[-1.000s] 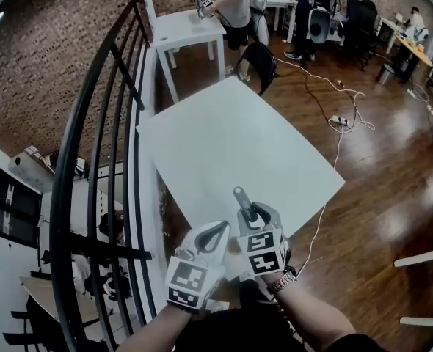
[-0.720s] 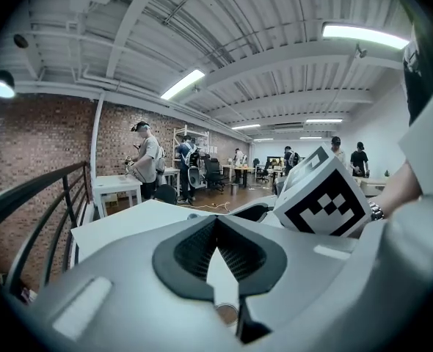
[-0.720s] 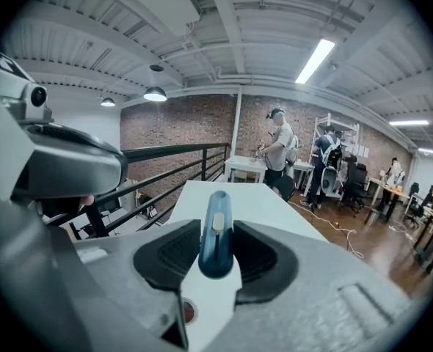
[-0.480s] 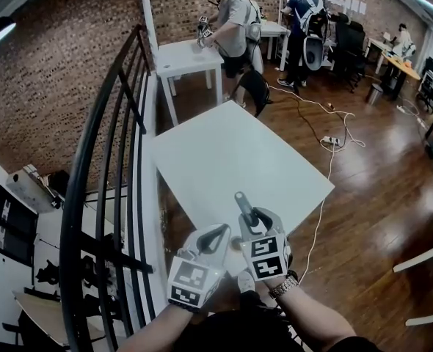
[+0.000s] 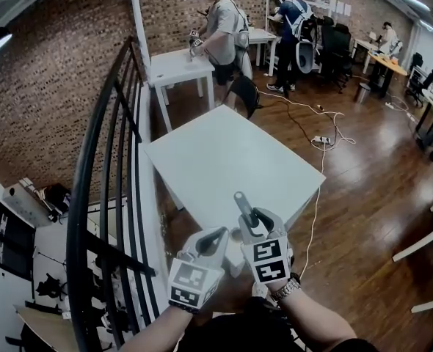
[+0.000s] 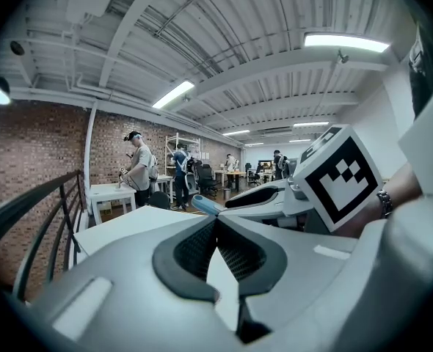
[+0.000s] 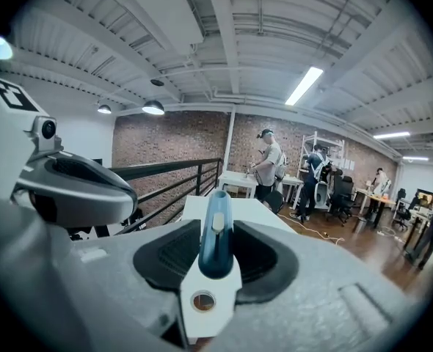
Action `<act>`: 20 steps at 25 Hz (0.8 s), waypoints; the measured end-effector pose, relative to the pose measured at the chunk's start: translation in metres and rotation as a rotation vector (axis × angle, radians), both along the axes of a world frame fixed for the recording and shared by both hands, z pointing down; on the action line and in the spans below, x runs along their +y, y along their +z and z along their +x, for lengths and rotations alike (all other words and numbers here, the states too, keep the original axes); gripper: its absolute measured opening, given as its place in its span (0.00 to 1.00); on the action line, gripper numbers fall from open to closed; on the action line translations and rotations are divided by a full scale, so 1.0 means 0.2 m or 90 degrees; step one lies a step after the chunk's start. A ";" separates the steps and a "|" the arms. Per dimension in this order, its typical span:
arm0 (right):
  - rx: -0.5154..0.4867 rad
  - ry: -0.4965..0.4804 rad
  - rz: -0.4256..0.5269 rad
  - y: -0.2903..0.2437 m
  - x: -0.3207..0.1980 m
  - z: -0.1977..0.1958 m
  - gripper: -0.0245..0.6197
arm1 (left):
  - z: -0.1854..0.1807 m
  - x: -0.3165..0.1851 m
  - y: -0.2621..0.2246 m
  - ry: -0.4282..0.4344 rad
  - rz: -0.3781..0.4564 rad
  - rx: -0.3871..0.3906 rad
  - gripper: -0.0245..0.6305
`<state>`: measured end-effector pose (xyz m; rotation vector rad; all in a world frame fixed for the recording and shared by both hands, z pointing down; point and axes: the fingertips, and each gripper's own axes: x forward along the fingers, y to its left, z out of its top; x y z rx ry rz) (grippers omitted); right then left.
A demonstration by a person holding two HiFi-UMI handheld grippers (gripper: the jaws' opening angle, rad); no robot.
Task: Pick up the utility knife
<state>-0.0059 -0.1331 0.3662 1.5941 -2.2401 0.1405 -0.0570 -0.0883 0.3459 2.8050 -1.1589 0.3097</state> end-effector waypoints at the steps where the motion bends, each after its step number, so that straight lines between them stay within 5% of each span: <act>1: 0.000 -0.001 0.002 -0.02 0.01 0.00 0.24 | 0.00 0.00 -0.01 0.000 -0.001 0.000 0.06; 20: 0.001 -0.058 0.016 -0.15 0.10 0.10 0.24 | 0.12 0.03 -0.07 -0.042 -0.004 0.010 0.06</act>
